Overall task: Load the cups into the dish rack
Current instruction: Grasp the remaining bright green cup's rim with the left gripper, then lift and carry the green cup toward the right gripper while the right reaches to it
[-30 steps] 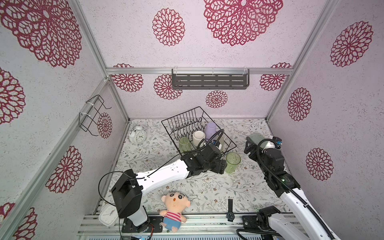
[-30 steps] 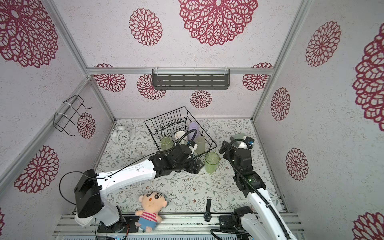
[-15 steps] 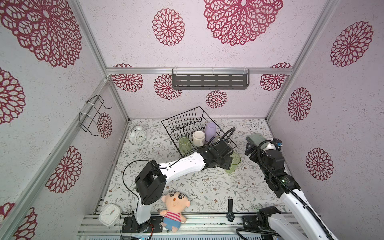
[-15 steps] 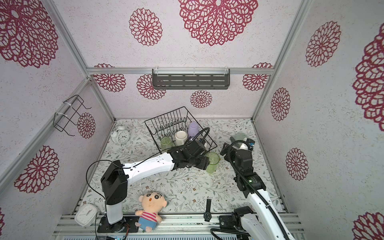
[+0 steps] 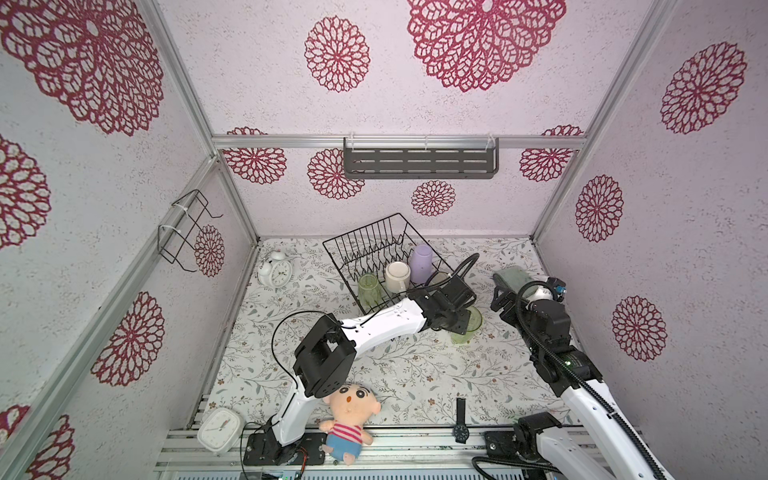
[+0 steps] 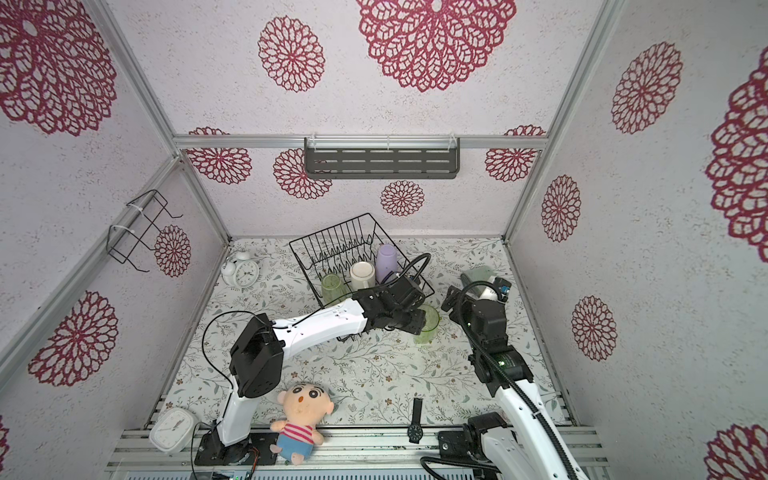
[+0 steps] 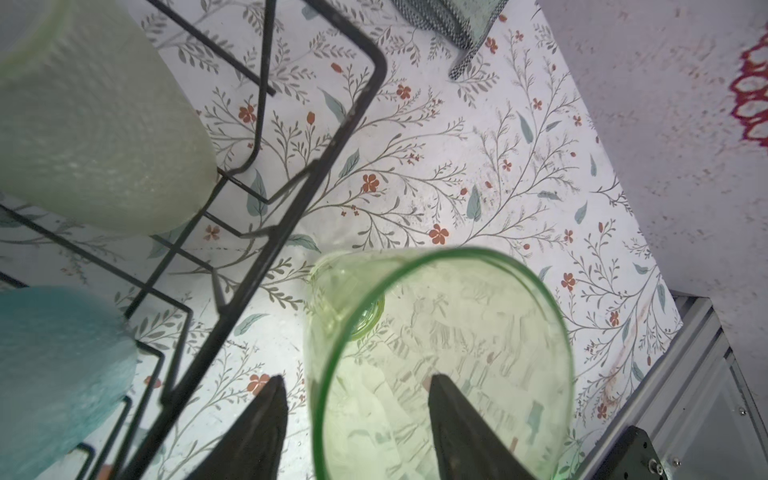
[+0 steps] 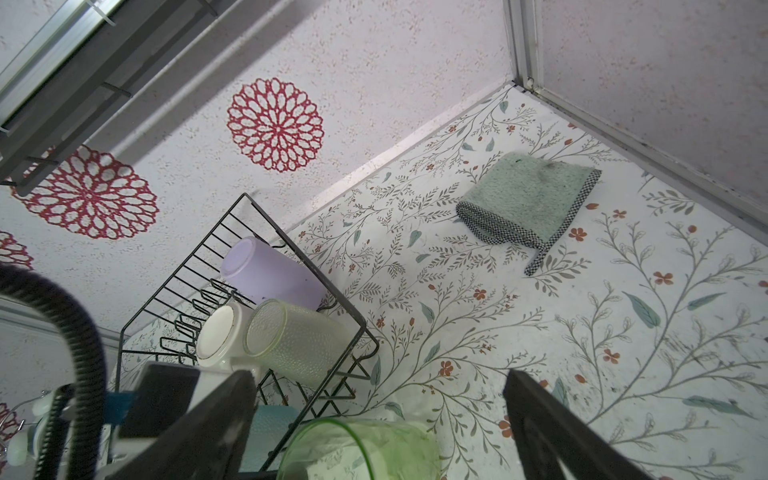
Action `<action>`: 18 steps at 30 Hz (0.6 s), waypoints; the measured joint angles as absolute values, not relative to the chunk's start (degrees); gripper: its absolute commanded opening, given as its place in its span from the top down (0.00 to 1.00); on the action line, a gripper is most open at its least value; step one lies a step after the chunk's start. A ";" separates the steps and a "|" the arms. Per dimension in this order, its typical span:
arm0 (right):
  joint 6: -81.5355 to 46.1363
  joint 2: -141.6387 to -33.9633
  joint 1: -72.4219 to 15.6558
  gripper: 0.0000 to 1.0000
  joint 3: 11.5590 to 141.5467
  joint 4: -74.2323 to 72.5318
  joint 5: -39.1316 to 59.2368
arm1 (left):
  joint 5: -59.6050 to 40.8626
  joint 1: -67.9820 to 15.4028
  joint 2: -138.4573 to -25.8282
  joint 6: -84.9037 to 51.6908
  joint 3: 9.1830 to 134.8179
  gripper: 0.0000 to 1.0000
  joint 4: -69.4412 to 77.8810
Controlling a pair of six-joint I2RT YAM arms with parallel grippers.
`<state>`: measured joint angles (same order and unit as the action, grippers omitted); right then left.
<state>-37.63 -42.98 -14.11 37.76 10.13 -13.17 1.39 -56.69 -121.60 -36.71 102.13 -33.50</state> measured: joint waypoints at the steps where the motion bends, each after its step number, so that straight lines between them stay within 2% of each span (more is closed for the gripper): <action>1: -37.60 -42.98 -14.06 0.03 37.76 10.28 -13.17 | 0.69 -56.51 -122.02 -36.99 102.13 0.50 -33.56; 7: -37.58 -43.00 -13.78 0.04 37.76 10.63 -13.04 | -2.52 -55.31 -123.09 -38.59 102.10 0.76 -33.74; 11: -37.60 -43.00 -13.65 0.04 37.76 10.66 -12.82 | -3.77 -54.81 -123.09 -39.40 101.73 1.00 -34.20; 18: -37.60 -43.51 -13.58 0.04 37.76 10.63 -11.11 | -6.31 -54.74 -119.92 -40.71 95.94 1.00 -33.74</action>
